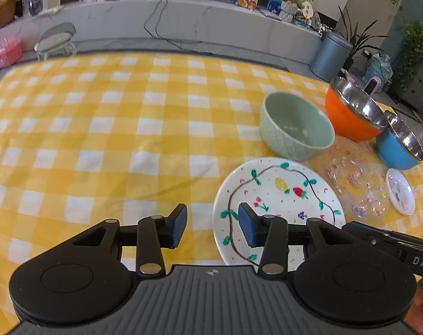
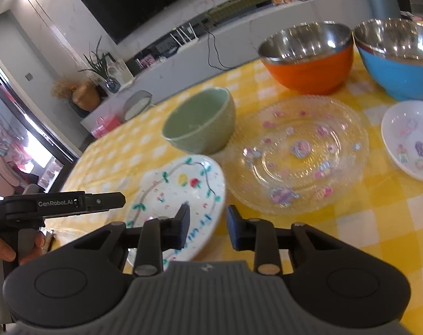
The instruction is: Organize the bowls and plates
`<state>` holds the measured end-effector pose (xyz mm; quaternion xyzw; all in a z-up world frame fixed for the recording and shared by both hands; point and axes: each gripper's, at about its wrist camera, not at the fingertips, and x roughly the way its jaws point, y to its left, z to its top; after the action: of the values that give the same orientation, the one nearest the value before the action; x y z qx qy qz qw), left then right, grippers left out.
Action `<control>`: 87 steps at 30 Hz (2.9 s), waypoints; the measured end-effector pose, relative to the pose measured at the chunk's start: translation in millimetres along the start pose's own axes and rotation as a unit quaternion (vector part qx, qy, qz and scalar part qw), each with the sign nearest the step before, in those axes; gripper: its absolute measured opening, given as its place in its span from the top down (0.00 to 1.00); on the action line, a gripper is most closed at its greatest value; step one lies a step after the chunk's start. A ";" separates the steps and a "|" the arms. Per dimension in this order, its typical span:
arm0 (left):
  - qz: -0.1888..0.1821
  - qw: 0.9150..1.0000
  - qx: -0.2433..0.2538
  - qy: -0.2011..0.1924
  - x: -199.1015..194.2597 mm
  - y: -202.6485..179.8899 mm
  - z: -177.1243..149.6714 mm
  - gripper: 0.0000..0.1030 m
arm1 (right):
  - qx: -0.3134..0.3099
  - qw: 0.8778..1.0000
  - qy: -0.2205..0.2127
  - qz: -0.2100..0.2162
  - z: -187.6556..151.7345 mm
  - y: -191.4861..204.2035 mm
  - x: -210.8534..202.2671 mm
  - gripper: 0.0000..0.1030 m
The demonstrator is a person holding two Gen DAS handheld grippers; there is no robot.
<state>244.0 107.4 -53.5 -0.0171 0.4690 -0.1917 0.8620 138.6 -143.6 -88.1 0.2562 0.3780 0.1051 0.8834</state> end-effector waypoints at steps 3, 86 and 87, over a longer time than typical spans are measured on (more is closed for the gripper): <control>-0.002 1.000 0.003 0.007 5.6 0.2 -2.2 0.52 | 0.009 1.000 0.011 0.004 -2.0 -4.0 5.3 0.75; -0.053 0.995 -0.080 -0.004 8.1 2.6 -19.7 0.80 | 0.062 0.997 0.007 0.046 2.6 -34.2 4.3 0.74; -0.046 0.996 -0.074 -0.004 7.9 0.0 -19.6 0.80 | 0.062 0.997 0.016 0.052 1.2 -33.7 7.1 0.79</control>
<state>231.8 107.6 -70.8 -0.1032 0.4773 -0.1960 0.8504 144.1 -169.9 -109.7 0.3283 0.3845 0.1308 0.8528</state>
